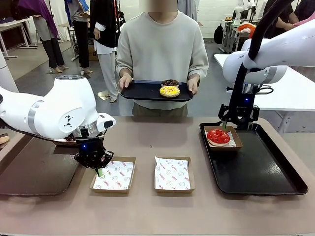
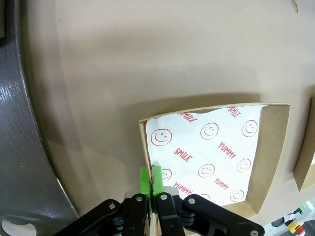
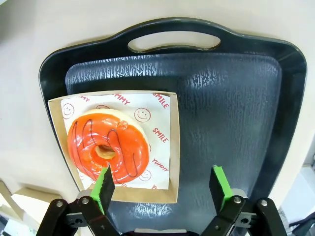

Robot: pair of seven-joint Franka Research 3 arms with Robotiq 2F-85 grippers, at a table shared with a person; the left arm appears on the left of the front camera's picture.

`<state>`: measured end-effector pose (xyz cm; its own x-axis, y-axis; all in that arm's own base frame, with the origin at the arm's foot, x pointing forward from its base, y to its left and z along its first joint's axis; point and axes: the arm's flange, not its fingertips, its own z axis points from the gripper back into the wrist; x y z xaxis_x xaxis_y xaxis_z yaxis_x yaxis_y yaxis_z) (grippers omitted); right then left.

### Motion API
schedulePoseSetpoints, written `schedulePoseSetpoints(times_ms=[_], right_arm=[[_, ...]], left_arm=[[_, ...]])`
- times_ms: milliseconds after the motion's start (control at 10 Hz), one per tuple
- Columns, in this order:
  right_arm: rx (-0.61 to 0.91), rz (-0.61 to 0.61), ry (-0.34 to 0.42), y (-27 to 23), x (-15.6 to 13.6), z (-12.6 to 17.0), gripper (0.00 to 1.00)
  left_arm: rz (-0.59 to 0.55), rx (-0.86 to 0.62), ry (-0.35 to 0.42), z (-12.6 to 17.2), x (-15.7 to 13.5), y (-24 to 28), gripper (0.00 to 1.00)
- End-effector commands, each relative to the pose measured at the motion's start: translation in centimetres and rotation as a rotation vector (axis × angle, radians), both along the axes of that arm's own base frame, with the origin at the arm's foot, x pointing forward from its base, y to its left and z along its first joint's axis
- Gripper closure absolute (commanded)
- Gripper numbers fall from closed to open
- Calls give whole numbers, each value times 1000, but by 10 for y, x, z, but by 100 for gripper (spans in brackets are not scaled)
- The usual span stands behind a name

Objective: Individually package the donuts and arrange them on the tray.
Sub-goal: Place the picked Paper togo box on the Handle tray while simultaneously picking up another Paper togo box from the table with the other hand.

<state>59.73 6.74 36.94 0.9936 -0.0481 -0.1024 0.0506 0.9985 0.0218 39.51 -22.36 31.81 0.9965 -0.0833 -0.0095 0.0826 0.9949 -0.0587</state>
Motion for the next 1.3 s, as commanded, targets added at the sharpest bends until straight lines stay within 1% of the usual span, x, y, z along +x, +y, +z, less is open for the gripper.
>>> schedulePoseSetpoints(times_ms=[0, 200, 300, 400, 600, 700, 800, 900, 1000, 1200], right_arm=[[36, 12, 9, -4, 4, 3, 0], [61, 17, -6, -9, -3, 12, 0], [113, 28, 2, -14, -14, 23, 0], [231, 52, -10, -27, -34, 43, 0], [464, 47, -65, -74, -75, 81, 0], [548, 27, -117, -96, -98, 97, 0], [626, 14, -158, -116, -122, 110, 0], [692, -9, -193, -138, -146, 118, 0], [745, -29, -220, -155, -164, 119, 0], [837, -59, -293, -175, -201, 119, 0]], left_arm=[[31, 1, 11, 0, 3, -1, 100], [20, 3, 10, 1, 2, -2, 100], [8, -2, 26, 4, 2, -2, 100], [0, -35, 37, 15, 1, -1, 100], [28, -51, 38, 49, 9, 0, 100], [16, -64, 54, 70, 16, -1, 100], [17, -54, 53, 92, 24, -3, 100], [21, -52, 43, 117, 35, -7, 100], [3, -46, 35, 135, 45, -12, 100], [24, -28, 33, 158, 73, -22, 100]])
